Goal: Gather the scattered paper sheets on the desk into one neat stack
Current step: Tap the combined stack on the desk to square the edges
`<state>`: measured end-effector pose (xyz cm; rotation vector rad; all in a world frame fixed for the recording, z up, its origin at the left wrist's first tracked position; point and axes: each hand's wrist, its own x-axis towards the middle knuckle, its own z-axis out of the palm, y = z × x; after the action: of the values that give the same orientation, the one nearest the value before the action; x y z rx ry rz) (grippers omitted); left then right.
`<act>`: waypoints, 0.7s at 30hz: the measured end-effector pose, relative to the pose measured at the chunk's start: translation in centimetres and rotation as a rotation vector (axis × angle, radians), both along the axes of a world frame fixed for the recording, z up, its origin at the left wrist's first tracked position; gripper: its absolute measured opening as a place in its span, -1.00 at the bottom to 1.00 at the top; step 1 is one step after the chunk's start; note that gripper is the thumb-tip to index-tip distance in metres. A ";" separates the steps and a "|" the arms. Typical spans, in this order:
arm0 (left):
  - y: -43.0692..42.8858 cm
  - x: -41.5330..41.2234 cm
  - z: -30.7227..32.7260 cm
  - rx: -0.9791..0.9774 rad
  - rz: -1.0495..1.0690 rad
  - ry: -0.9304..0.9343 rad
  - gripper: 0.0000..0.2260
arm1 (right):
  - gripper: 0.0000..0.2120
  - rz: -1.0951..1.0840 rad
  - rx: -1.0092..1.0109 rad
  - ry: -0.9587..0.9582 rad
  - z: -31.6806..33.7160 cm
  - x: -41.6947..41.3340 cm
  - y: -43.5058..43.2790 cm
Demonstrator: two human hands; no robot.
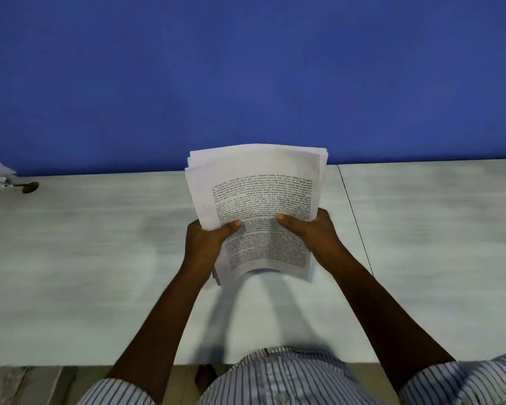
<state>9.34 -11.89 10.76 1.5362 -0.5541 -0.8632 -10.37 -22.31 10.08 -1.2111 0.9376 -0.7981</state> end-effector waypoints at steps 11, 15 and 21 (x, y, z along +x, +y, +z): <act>1.3 0.3 -5.2 0.159 -0.046 -0.007 -0.72 | -0.64 0.064 0.089 0.188 -5.3 -0.3 0.1; 0.8 0.4 -4.2 0.101 -0.091 -0.032 -0.74 | -0.58 0.117 0.067 0.172 -4.6 -0.9 -1.1; 2.0 -0.8 -6.1 0.213 -0.057 -0.016 -0.78 | -0.69 0.106 0.133 0.178 -6.5 -1.2 0.4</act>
<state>8.52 -9.92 4.64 1.7284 -0.5321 -0.9795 -11.58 -21.86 3.53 -1.2182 1.0451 -0.5410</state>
